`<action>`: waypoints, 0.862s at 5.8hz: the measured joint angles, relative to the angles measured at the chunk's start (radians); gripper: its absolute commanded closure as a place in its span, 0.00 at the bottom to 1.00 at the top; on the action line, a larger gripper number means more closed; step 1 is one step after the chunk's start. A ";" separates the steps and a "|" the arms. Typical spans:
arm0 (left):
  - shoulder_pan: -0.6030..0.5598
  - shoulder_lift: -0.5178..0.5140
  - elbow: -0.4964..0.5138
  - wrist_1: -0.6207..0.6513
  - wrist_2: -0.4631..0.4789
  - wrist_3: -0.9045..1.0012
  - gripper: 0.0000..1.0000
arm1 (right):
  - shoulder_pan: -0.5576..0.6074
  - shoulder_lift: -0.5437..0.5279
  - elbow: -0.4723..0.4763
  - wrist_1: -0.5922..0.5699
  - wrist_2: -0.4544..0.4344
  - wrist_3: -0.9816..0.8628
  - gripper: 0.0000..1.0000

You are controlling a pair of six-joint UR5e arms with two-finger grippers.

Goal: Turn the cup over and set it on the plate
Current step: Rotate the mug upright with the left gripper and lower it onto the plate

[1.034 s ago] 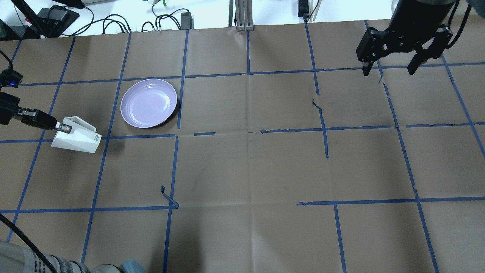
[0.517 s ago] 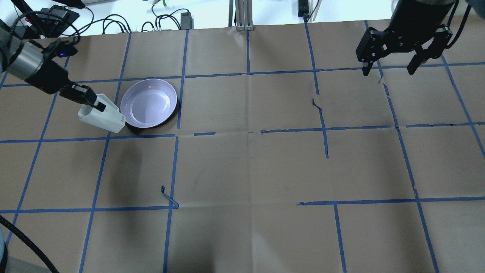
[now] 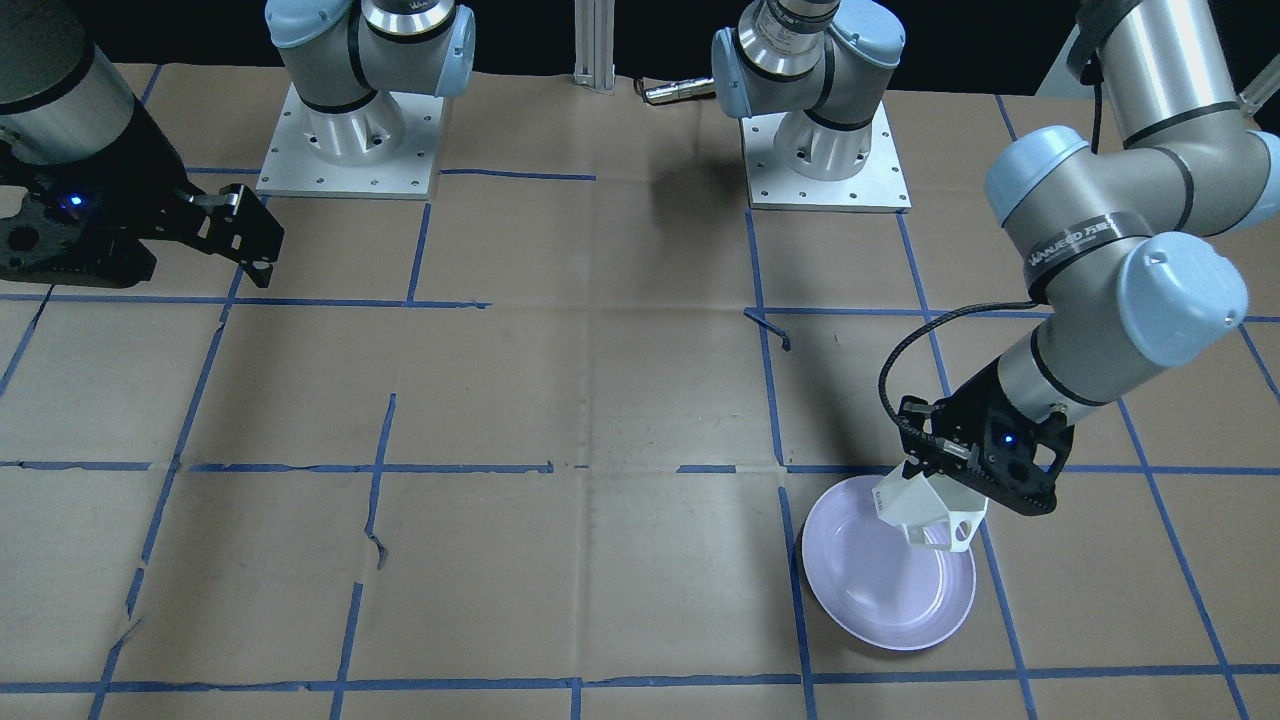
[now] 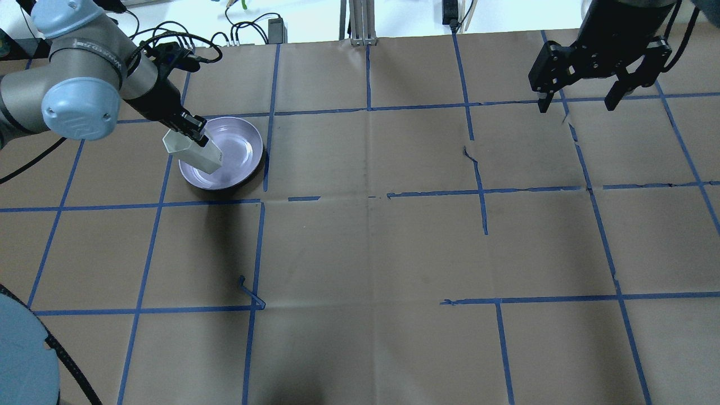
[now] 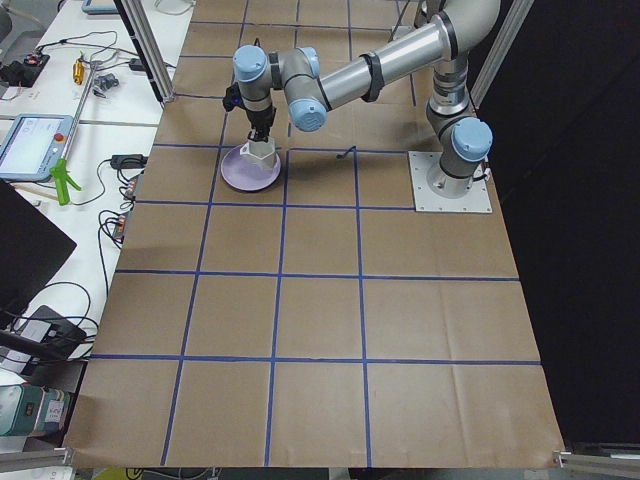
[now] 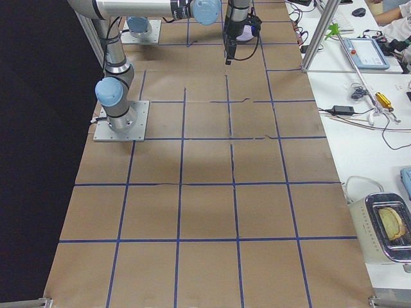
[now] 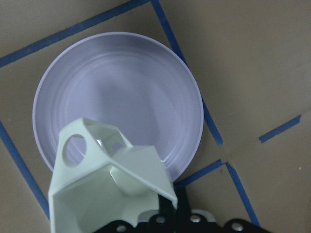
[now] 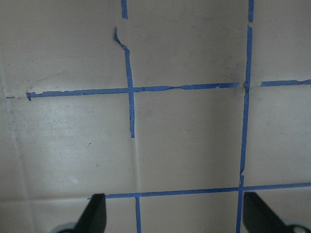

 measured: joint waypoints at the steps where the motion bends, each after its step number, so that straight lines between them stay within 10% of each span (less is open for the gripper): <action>1: -0.016 -0.015 -0.002 0.021 0.024 -0.011 0.97 | 0.000 0.000 0.000 0.000 0.000 0.000 0.00; 3: -0.043 -0.053 -0.005 0.053 0.066 -0.029 0.85 | 0.000 0.000 0.000 0.000 0.000 0.000 0.00; 4: -0.055 -0.072 -0.005 0.072 0.082 -0.031 0.02 | 0.000 0.000 0.000 0.000 0.000 0.000 0.00; 5: -0.060 -0.085 -0.004 0.089 0.095 -0.030 0.01 | 0.000 0.000 0.000 0.000 0.000 0.000 0.00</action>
